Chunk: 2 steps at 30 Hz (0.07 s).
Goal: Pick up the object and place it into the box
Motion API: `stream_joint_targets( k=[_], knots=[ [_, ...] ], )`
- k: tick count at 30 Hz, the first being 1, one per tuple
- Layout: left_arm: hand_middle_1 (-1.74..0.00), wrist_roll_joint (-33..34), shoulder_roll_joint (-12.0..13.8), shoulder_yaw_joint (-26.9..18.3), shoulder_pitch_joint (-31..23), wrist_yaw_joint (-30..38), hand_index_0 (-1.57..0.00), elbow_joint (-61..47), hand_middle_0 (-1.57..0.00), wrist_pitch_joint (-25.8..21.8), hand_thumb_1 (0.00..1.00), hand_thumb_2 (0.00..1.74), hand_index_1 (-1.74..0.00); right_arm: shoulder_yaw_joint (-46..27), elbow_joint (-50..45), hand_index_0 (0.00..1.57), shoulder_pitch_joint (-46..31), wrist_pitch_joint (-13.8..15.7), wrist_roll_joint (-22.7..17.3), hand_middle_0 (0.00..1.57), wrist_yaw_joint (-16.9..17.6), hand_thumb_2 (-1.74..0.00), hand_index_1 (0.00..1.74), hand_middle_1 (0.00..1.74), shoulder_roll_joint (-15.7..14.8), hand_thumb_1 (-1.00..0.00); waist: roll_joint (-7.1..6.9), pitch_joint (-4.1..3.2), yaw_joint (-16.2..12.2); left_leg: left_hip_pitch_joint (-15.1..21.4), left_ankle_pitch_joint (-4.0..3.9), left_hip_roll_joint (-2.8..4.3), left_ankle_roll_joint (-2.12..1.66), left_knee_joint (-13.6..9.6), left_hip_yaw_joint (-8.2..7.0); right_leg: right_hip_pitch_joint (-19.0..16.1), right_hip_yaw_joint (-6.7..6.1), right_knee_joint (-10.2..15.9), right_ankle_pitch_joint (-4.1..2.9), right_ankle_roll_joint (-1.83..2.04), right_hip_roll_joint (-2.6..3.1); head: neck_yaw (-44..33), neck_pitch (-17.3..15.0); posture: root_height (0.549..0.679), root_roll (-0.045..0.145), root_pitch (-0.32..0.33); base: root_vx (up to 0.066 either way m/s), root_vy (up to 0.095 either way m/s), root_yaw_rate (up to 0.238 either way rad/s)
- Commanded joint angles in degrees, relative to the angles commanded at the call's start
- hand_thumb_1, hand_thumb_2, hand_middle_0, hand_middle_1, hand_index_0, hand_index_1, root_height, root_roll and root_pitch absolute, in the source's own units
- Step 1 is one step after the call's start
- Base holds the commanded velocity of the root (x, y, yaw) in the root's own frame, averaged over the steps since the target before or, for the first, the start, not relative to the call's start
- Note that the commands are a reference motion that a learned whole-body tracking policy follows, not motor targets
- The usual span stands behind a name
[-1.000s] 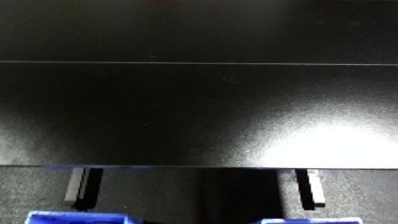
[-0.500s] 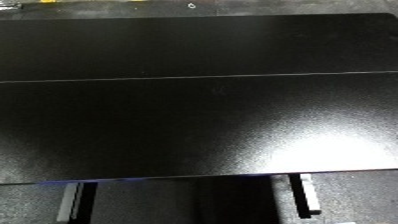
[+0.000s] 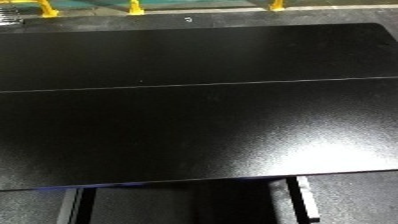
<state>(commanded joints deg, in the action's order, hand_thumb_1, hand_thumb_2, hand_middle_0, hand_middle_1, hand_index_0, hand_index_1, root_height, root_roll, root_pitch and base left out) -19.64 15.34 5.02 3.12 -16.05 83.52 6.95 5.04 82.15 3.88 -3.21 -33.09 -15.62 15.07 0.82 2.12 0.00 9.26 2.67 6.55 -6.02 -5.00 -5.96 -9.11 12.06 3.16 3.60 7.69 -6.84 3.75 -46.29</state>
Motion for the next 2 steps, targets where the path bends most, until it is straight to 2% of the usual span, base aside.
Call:
stream_joint_targets(
  k=[2],
  knots=[
    [0.00,-0.08,-0.06,-0.09,-0.06,-0.01,0.00,0.10,0.00,0.13,0.00,0.00,0.00,-0.03,0.07,0.00,-0.04,0.02,0.04,0.00,0.00,0.00,0.00,0.00,-0.04,0.00,-0.03,-0.06,-0.03,0.11,0.01,0.08,0.00,0.00,-0.05,-0.09,0.02,0.05,0.00,-0.01,0.01,0.05,-0.22,0.672,0.010,-0.044,-0.006,-0.009,-0.017]
  ],
)
